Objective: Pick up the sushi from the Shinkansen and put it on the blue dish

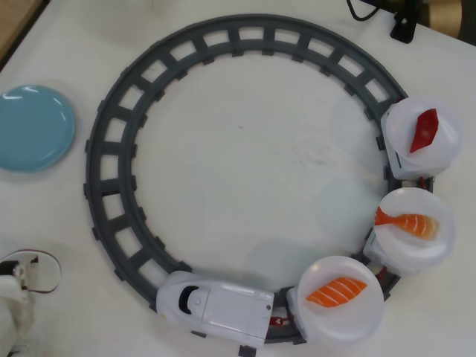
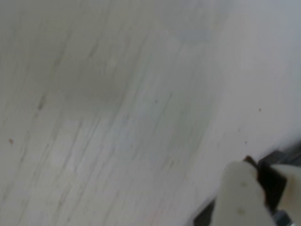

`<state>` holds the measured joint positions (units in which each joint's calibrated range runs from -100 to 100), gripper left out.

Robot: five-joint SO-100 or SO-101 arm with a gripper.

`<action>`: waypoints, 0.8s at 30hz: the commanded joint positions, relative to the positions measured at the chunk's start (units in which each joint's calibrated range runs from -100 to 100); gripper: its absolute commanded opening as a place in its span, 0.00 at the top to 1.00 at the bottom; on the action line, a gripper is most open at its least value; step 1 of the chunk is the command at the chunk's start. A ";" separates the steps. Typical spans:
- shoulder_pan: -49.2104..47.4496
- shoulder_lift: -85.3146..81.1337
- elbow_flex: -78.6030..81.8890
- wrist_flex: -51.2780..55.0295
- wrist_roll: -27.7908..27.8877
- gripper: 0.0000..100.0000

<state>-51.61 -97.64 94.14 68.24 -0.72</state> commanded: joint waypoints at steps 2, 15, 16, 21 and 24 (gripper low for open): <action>0.21 -0.29 0.08 0.17 0.25 0.97; 0.56 -0.29 0.08 0.17 0.20 0.97; 0.56 -0.29 0.08 0.17 0.20 0.97; 0.56 -0.29 0.08 0.09 0.20 0.97; 0.65 -0.29 -0.01 0.09 0.10 0.97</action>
<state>-51.61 -97.64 94.14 68.24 -0.72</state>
